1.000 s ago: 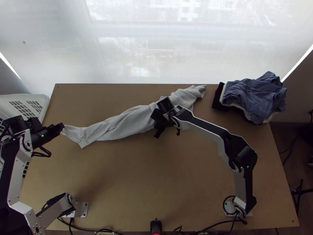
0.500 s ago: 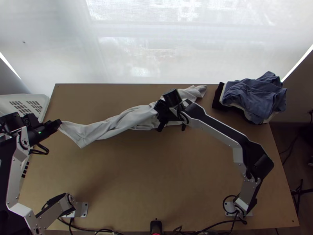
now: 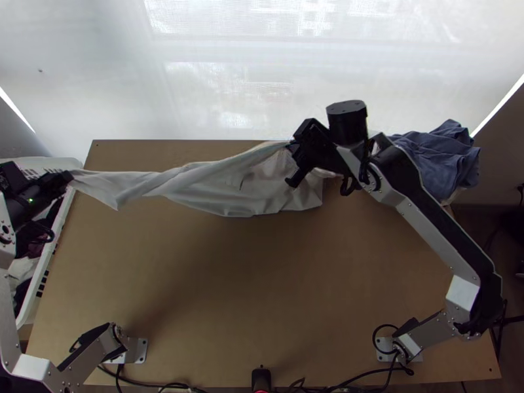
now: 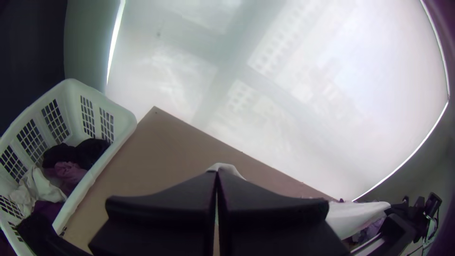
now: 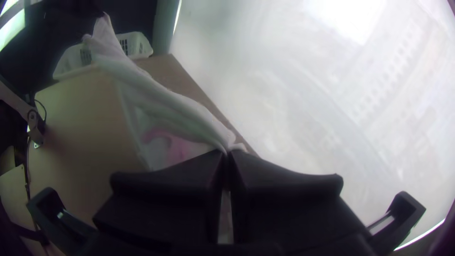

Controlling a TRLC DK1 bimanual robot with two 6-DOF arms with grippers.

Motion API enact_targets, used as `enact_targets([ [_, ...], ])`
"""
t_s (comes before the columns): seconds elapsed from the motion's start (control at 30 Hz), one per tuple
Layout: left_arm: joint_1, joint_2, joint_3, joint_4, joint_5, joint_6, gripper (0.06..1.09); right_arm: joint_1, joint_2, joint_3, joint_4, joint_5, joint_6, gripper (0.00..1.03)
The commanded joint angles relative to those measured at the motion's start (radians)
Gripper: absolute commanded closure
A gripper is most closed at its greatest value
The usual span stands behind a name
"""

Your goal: Fold the t-shirt

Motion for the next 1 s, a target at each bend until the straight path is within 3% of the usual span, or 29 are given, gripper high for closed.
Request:
enact_targets([
  [0.0, 0.065, 0.002, 0.187, -0.036, -0.003, -0.050, 1.05, -0.005, -0.032, 0.262, -0.128, 0.018, 0.001, 1.00],
  [0.17, 0.159, 0.016, 0.337, -0.036, -0.003, -0.094, 1.05, 0.023, -0.019, 0.422, -0.191, 0.041, -0.011, 1.00],
  [0.43, 0.249, 0.064, 0.612, -0.044, -0.004, -0.113, 1.05, 0.158, -0.023, 0.483, -0.182, 0.128, -0.136, 1.00],
  [0.77, 0.389, 0.088, 0.818, -0.023, -0.023, -0.220, 1.05, 0.382, 0.033, 0.492, -0.042, 0.228, -0.255, 1.00],
  [0.97, 0.427, 0.101, 0.948, -0.004, -0.092, -0.245, 1.05, 0.454, 0.050, 0.492, 0.071, 0.254, -0.272, 1.00],
])
